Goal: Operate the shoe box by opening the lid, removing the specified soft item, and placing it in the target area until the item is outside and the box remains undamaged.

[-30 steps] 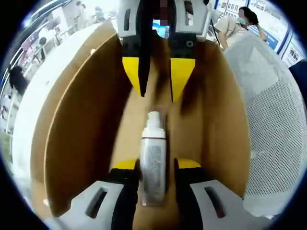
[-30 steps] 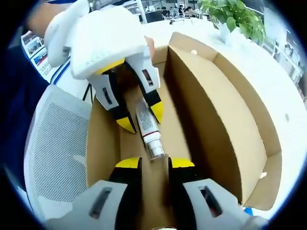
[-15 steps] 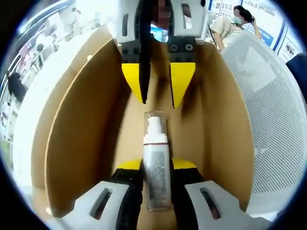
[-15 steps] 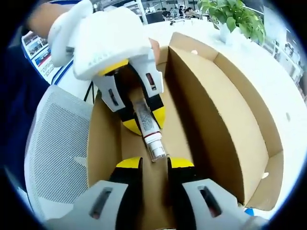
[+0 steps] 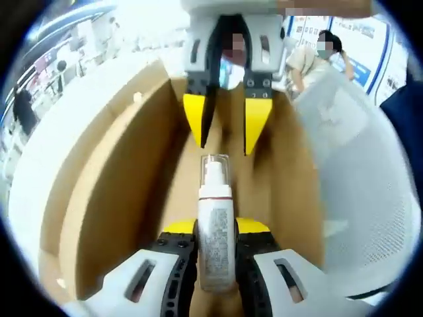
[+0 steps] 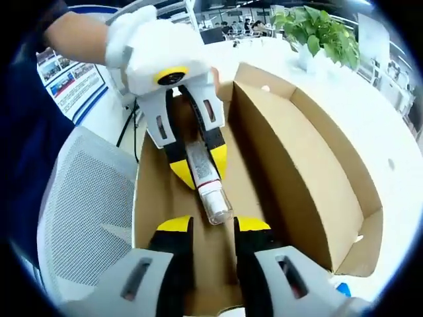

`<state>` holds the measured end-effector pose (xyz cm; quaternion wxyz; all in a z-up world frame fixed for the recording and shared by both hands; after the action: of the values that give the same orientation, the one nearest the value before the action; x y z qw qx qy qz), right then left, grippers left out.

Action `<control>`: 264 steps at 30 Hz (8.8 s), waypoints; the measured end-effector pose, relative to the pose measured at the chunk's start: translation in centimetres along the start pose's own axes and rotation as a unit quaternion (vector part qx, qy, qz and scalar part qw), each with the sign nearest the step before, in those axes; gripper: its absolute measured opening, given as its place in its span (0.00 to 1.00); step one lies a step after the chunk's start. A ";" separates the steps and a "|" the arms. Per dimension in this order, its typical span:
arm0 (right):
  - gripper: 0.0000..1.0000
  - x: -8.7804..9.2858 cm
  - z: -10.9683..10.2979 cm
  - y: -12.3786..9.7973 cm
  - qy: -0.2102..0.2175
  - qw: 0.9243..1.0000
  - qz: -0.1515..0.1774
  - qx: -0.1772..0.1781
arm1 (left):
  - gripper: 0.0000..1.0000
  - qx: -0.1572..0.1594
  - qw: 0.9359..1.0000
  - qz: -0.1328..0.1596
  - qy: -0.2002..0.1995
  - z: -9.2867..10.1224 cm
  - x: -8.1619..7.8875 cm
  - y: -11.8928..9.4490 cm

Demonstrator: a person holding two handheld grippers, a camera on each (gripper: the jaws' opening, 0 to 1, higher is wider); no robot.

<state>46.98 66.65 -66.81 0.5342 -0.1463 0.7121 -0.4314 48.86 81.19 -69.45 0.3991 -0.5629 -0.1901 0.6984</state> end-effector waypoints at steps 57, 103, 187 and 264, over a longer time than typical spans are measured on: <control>0.18 -4.0 -1.5 -3.2 -0.054 0.997 -0.024 -0.048 | 0.21 0.016 0.996 0.084 0.021 3.3 -1.9 -3.4; 0.19 -5.5 4.0 -15.7 -0.105 0.981 -0.156 0.048 | 0.28 -0.104 0.986 0.131 0.017 5.1 -3.4 -3.8; 0.19 8.8 20.1 -12.2 -0.126 0.944 -0.289 0.100 | 0.27 -0.094 0.989 0.111 0.008 2.1 -10.6 1.6; 0.25 2.3 18.2 -18.8 -0.085 0.966 -0.149 0.191 | 0.27 -0.108 0.986 0.123 0.007 2.9 -10.7 0.8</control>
<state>57.54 45.81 -54.83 0.5404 -0.1817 0.5386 -0.6203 46.33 72.94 -62.35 0.2481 -0.6268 -0.1907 0.7136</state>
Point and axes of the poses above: the point that each gripper's makers call its tool centre point, and the gripper's own axes: y roughly forward along the fingers, z roughly to its right, x roughly out of its underside, the point moved 8 cm from there along -y, roughly backward along the fingers, and after that the axes turned 12 degrees about x, right-handed, at the moved point
